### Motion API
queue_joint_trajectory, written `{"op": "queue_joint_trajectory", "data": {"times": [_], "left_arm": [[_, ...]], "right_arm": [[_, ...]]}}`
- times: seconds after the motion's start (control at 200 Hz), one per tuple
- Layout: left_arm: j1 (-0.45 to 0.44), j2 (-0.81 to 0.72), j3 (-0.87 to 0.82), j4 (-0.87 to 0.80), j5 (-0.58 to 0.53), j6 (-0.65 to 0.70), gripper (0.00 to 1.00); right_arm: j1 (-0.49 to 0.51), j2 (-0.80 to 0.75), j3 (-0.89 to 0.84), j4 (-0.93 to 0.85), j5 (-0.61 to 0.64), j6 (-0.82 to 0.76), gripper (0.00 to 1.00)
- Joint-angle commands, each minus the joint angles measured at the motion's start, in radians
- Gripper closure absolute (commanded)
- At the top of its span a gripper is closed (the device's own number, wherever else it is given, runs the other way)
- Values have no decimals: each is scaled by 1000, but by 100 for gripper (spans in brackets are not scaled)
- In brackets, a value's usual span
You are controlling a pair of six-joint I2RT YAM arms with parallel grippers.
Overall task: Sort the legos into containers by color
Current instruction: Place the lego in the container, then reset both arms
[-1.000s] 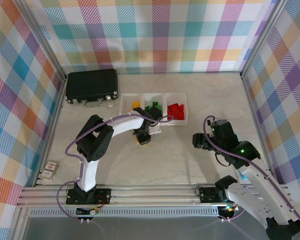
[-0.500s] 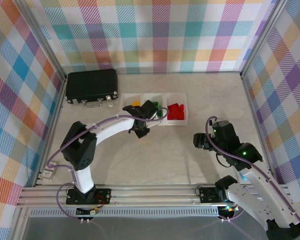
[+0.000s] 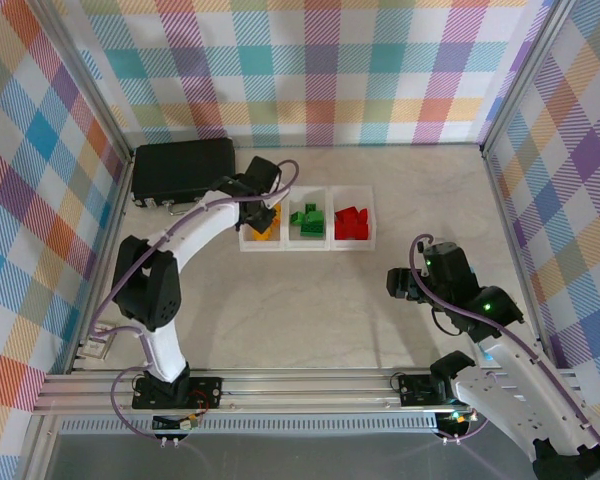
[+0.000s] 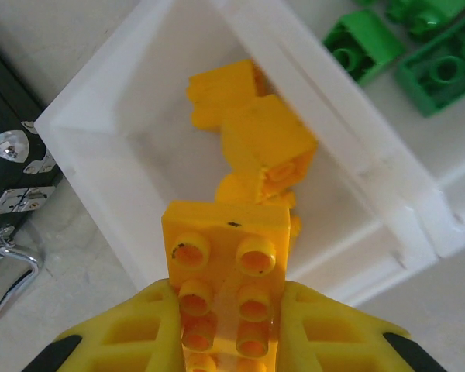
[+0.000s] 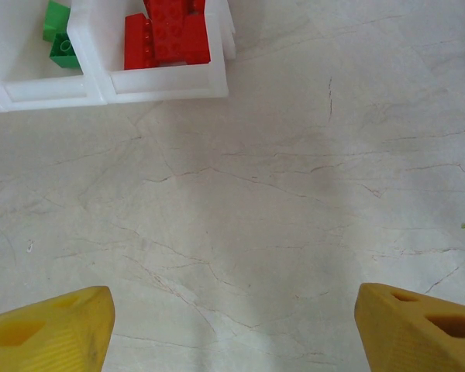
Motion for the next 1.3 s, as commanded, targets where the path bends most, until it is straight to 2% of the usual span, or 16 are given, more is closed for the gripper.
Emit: {"op": "queue_joint_trajectory", "data": {"times": [0.0, 0.145, 0.28, 0.48, 0.495, 0.525, 0.535, 0.65, 0.755, 0.82, 0.87, 0.925, 0.99, 1.045, 1.115, 1.295], "left_arm": [[26, 46, 59, 4, 62, -13, 82], [34, 93, 90, 27, 91, -7, 79], [35, 99, 102, 48, 98, -18, 53], [35, -39, -16, 216, 43, -24, 29], [35, -51, -22, 223, 38, -22, 25], [35, -73, -32, 230, 29, -23, 3], [35, -79, -35, 233, 25, -23, 0], [38, -203, -122, 311, -35, -48, 0], [55, -397, -340, 557, -27, -125, 0], [67, -528, -501, 719, -25, -189, 0], [76, -612, -618, 819, -40, -222, 0], [79, -679, -723, 903, -78, -266, 0], [82, -743, -820, 949, -156, -310, 0], [82, -792, -884, 950, -268, -351, 0], [84, -871, -987, 1005, -428, -422, 0], [102, -1067, -1203, 1156, -511, -390, 0]], "right_arm": [[-6, -15, -11, -2, -1, 8, 19], [-4, -14, -10, -5, -6, 7, 19], [-5, -18, -10, -8, -12, 9, 19], [-5, -19, -11, -9, -10, 9, 19], [-5, -19, -11, -8, -11, 8, 19], [-4, -19, -10, -7, -10, 8, 18], [-5, -19, -11, -7, -10, 9, 18], [-5, -21, -8, -7, 29, 10, 14], [-5, -40, -9, 14, 121, 3, 8], [-5, -75, -48, 93, 161, -49, 4], [-5, -108, -100, 200, 170, -120, 0], [-5, -147, -172, 331, 192, -181, 1], [-5, -178, -268, 505, 237, -253, 1], [-8, -182, -345, 652, 288, -298, 1], [-27, -145, -433, 816, 351, -324, 1], [-146, 56, -493, 1048, 263, -343, 1]]}}
